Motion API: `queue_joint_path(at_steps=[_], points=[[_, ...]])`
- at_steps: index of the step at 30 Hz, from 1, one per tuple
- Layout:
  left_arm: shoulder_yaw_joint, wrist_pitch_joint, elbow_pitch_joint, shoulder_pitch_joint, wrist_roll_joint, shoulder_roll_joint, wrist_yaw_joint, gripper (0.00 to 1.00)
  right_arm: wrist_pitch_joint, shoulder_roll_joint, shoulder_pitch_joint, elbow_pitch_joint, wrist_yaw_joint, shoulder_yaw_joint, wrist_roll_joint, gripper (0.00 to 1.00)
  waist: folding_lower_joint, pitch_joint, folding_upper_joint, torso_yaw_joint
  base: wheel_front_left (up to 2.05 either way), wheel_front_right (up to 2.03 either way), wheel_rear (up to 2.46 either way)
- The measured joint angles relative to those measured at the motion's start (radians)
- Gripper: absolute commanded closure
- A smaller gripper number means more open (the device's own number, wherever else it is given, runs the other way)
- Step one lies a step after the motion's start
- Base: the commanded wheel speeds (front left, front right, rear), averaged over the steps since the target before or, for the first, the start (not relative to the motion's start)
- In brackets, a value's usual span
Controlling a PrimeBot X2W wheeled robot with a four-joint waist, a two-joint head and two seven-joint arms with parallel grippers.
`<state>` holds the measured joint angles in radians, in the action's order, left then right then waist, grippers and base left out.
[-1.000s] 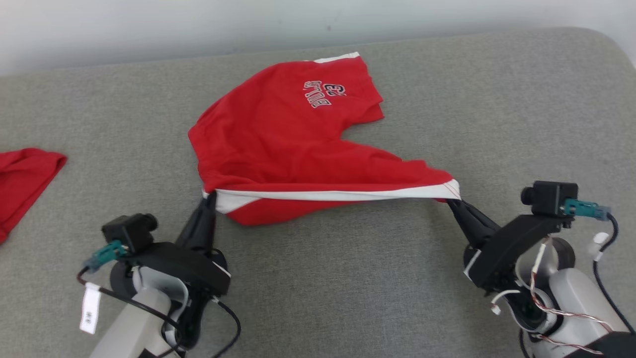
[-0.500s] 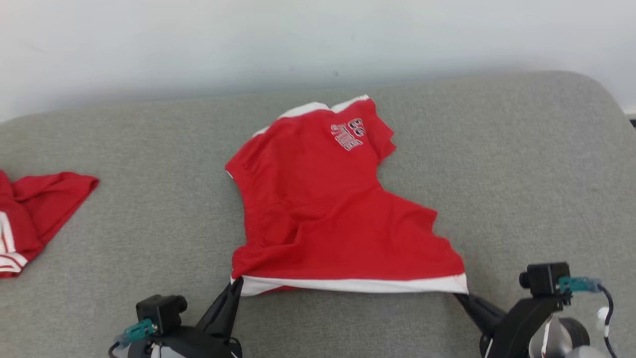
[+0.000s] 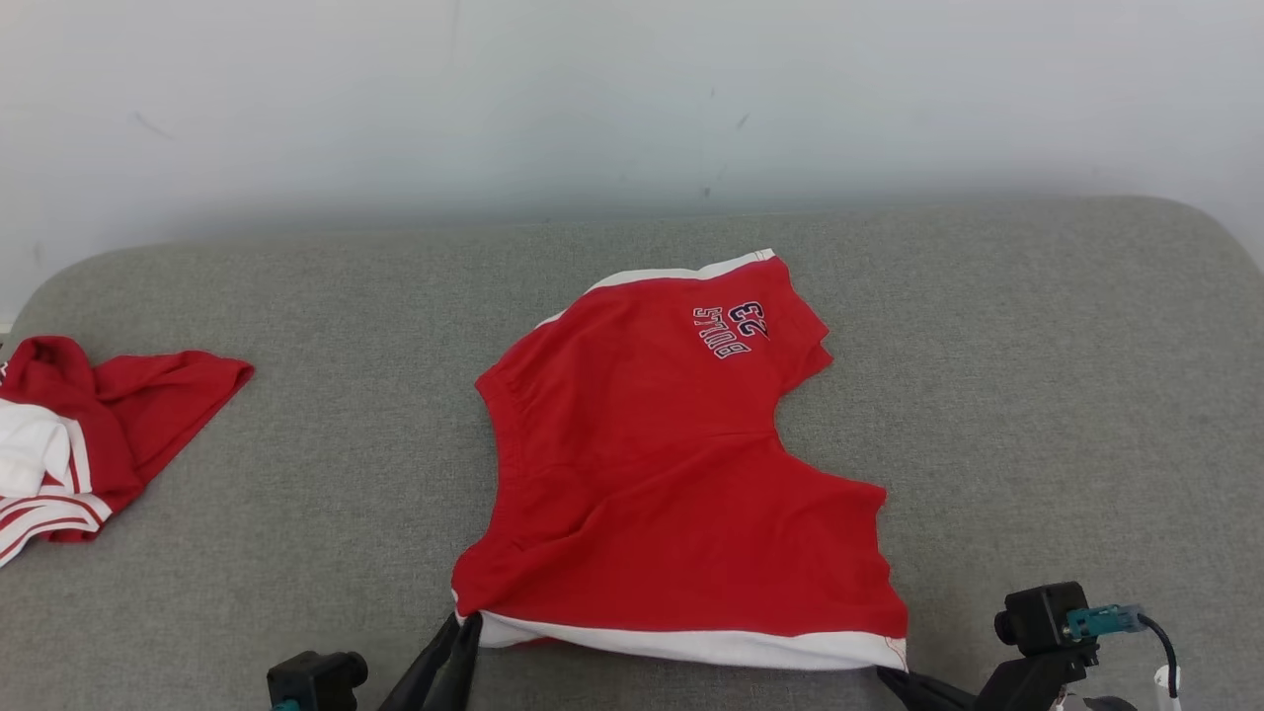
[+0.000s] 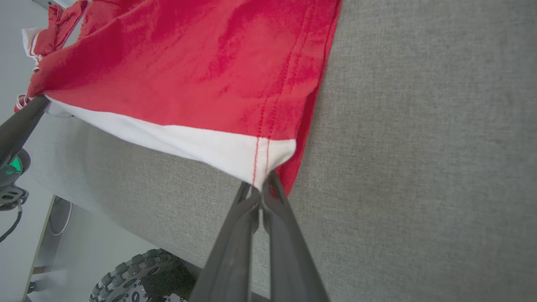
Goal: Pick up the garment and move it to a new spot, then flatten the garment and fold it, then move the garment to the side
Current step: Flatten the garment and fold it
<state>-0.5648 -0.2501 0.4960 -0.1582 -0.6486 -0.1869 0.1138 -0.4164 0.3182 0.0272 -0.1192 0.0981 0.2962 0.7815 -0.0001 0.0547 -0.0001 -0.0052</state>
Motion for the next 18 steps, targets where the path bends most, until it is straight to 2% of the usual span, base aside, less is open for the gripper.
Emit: queue_joint_path(at_steps=[1, 2, 3, 10, 14, 18], points=[[0.0, 0.0, 0.0, 0.001, 0.001, 0.004, 0.0, 0.0, -0.008, 0.0, 0.002, -0.002, -0.001, 0.006, -0.001, 0.86, 0.0, 0.0, 0.0, 0.001, 0.0, 0.0, 0.0], [0.0, 0.0, 0.0, 0.003, 0.006, 0.006, 0.0, 0.0, -0.012, 0.001, 0.003, -0.005, -0.002, 0.011, -0.007, 0.23, 0.0, 0.001, 0.0, 0.001, 0.0, 0.0, 0.0], [0.0, 0.0, 0.0, 0.005, 0.009, 0.007, 0.0, 0.0, -0.017, 0.001, 0.003, -0.009, -0.01, 0.014, -0.012, 0.0, 0.0, 0.001, 0.0, 0.002, 0.0, 0.0, 0.0], [0.05, 0.0, -0.007, 0.034, 0.011, 0.008, -0.012, 0.0, -0.04, 0.034, 0.011, -0.015, -0.043, 0.021, -0.065, 0.0, 0.0001, -0.002, 0.0, 0.007, 0.0, 0.0, 0.0], [0.112, 0.0, -0.035, 0.053, 0.011, -0.007, -0.04, 0.0, -0.018, 0.045, 0.021, 0.0, -0.066, -0.002, -0.082, 0.0, 0.0001, -0.011, 0.0, 0.011, 0.0, 0.0, 0.0], [0.207, 0.0, -0.103, 0.058, 0.018, -0.011, -0.093, 0.0, 0.068, 0.034, 0.025, 0.029, -0.113, -0.06, -0.108, 0.0, 0.0001, -0.032, 0.0, 0.016, 0.0, 0.0, 0.0]])
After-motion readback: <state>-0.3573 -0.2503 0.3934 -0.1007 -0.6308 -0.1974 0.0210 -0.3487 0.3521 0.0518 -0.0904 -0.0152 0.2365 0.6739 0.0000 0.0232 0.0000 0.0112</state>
